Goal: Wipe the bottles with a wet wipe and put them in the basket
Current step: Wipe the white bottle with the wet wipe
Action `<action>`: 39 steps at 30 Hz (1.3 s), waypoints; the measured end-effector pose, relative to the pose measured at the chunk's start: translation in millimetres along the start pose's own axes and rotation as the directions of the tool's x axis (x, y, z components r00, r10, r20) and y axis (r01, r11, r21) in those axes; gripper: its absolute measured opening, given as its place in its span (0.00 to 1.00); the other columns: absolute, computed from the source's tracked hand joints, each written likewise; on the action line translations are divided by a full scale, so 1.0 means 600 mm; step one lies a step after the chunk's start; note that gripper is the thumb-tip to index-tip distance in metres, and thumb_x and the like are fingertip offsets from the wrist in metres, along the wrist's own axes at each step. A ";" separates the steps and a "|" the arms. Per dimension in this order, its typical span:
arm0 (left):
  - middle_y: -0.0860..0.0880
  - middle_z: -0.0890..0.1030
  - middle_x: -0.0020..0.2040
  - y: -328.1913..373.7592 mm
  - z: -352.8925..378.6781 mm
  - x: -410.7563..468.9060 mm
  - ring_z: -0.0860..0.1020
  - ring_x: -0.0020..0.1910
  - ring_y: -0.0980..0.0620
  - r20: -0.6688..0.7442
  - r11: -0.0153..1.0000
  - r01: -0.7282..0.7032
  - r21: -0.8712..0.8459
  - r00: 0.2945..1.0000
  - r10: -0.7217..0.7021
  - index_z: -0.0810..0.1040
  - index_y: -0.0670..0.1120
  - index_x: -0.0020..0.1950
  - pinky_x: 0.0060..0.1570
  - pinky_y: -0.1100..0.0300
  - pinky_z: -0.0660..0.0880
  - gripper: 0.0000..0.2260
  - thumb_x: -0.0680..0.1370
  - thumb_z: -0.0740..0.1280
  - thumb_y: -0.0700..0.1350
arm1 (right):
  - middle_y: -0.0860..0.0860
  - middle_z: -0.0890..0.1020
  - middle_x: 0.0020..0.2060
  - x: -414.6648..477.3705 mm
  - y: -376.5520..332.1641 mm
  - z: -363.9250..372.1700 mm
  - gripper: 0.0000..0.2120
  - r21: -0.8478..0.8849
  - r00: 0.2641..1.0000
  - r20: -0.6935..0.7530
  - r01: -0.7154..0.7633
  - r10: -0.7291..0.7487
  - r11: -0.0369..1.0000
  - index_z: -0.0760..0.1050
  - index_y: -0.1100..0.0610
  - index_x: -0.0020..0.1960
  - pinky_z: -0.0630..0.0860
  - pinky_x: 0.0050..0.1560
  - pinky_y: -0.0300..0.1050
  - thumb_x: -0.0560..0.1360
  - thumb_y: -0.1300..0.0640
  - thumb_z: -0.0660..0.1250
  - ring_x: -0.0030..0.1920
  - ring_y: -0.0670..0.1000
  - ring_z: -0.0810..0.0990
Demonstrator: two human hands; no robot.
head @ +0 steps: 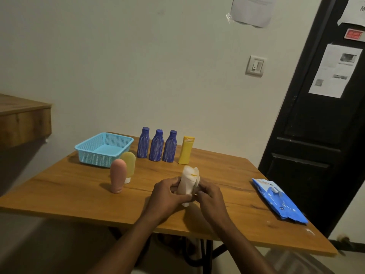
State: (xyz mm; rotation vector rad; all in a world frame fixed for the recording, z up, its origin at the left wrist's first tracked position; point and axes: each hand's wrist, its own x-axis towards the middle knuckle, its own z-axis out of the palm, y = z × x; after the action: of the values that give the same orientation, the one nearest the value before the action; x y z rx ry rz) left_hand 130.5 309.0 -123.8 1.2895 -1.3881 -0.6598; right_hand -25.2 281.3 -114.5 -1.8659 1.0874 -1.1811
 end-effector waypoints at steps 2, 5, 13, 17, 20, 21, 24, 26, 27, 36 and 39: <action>0.60 0.84 0.59 0.002 -0.001 0.000 0.82 0.57 0.61 0.001 1.000 0.004 -0.013 1.000 -0.004 0.78 0.57 0.69 0.56 0.58 0.82 0.32 0.66 0.83 0.53 | 0.47 0.86 0.47 -0.013 -0.002 0.005 0.17 0.000 0.998 -0.059 0.030 -0.030 1.000 0.83 0.51 0.53 0.82 0.52 0.55 0.80 0.67 0.58 0.49 0.47 0.83; 0.60 0.85 0.57 -0.001 -0.001 0.002 0.82 0.57 0.60 0.012 0.999 0.025 -0.029 1.000 -0.025 0.79 0.58 0.67 0.56 0.54 0.82 0.30 0.66 0.83 0.52 | 0.38 0.84 0.50 -0.024 -0.020 0.014 0.18 0.053 0.993 -0.092 0.079 -0.073 0.995 0.78 0.43 0.61 0.79 0.51 0.37 0.83 0.63 0.58 0.53 0.40 0.82; 0.58 0.85 0.59 -0.009 0.001 0.007 0.82 0.58 0.60 0.012 1.000 0.022 0.007 1.000 -0.022 0.79 0.53 0.70 0.55 0.58 0.82 0.33 0.66 0.83 0.50 | 0.50 0.86 0.55 0.024 -0.031 0.020 0.22 0.214 0.991 0.006 -0.128 0.130 0.968 0.81 0.48 0.58 0.81 0.53 0.45 0.84 0.39 0.51 0.56 0.50 0.84; 0.57 0.85 0.60 -0.007 0.000 0.004 0.82 0.57 0.61 0.001 1.000 0.020 0.015 1.000 -0.020 0.78 0.52 0.71 0.53 0.63 0.81 0.34 0.67 0.83 0.50 | 0.50 0.88 0.47 0.006 -0.012 0.012 0.35 0.120 0.973 0.102 -0.218 0.206 0.969 0.85 0.50 0.52 0.80 0.58 0.50 0.83 0.35 0.43 0.51 0.48 0.86; 0.57 0.84 0.60 -0.007 0.000 0.002 0.82 0.56 0.63 0.003 1.000 0.014 0.009 1.000 -0.014 0.77 0.52 0.71 0.52 0.66 0.79 0.34 0.67 0.83 0.49 | 0.46 0.88 0.44 -0.019 -0.001 0.006 0.37 0.033 0.980 0.080 -0.188 0.184 0.982 0.86 0.50 0.50 0.78 0.53 0.45 0.81 0.33 0.42 0.48 0.45 0.85; 0.58 0.84 0.60 -0.006 0.000 0.001 0.81 0.55 0.64 0.006 1.000 0.016 -0.002 1.000 -0.016 0.78 0.52 0.71 0.50 0.68 0.78 0.33 0.67 0.82 0.48 | 0.44 0.88 0.44 -0.025 -0.001 0.005 0.35 0.051 0.985 0.066 -0.165 0.162 0.985 0.86 0.48 0.50 0.77 0.51 0.40 0.81 0.34 0.42 0.48 0.43 0.85; 0.60 0.85 0.58 -0.006 -0.001 0.002 0.82 0.55 0.65 0.032 0.999 0.024 -0.042 0.999 -0.023 0.78 0.53 0.70 0.53 0.65 0.80 0.32 0.67 0.82 0.50 | 0.40 0.87 0.49 -0.033 -0.003 0.006 0.29 0.143 0.995 0.041 -0.099 0.094 0.985 0.83 0.45 0.56 0.75 0.51 0.34 0.82 0.35 0.45 0.54 0.40 0.83; 0.60 0.85 0.58 -0.008 -0.001 0.002 0.82 0.58 0.62 0.059 0.997 0.043 -0.063 0.997 -0.039 0.79 0.53 0.70 0.59 0.54 0.81 0.33 0.66 0.82 0.53 | 0.44 0.86 0.53 -0.025 -0.008 0.012 0.30 0.178 0.997 0.032 -0.073 0.069 0.981 0.81 0.46 0.61 0.77 0.53 0.38 0.83 0.33 0.45 0.56 0.42 0.83; 0.60 0.85 0.59 -0.008 0.000 0.003 0.82 0.59 0.60 0.077 0.996 0.051 -0.070 0.996 -0.045 0.78 0.54 0.70 0.61 0.51 0.80 0.34 0.65 0.81 0.56 | 0.44 0.86 0.53 -0.019 -0.013 0.016 0.30 0.205 0.997 0.029 -0.079 0.075 0.976 0.81 0.46 0.61 0.78 0.53 0.39 0.82 0.33 0.46 0.56 0.43 0.84; 0.59 0.72 0.65 -0.013 0.001 0.013 0.73 0.61 0.61 0.126 0.996 0.066 -0.056 0.990 -0.059 0.73 0.54 0.75 0.50 0.67 0.72 0.30 0.74 0.77 0.48 | 0.46 0.87 0.51 0.007 0.004 0.033 0.30 0.216 0.984 0.021 -0.176 0.176 0.960 0.82 0.46 0.60 0.79 0.50 0.36 0.83 0.36 0.44 0.53 0.41 0.84; 0.58 0.76 0.66 -0.013 0.000 0.014 0.76 0.64 0.59 0.120 0.990 0.084 -0.111 0.990 -0.071 0.67 0.59 0.78 0.54 0.61 0.77 0.37 0.72 0.77 0.44 | 0.44 0.87 0.51 -0.010 0.009 0.036 0.29 0.189 0.987 -0.017 -0.157 0.163 0.969 0.83 0.43 0.60 0.79 0.57 0.47 0.83 0.34 0.45 0.53 0.43 0.85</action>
State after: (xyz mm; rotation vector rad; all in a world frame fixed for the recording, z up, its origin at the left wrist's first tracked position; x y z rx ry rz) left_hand 134.3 299.0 -128.1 1.2335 -1.3771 -0.8681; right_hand -8.5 286.6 -129.0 -1.5904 1.0829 -1.1807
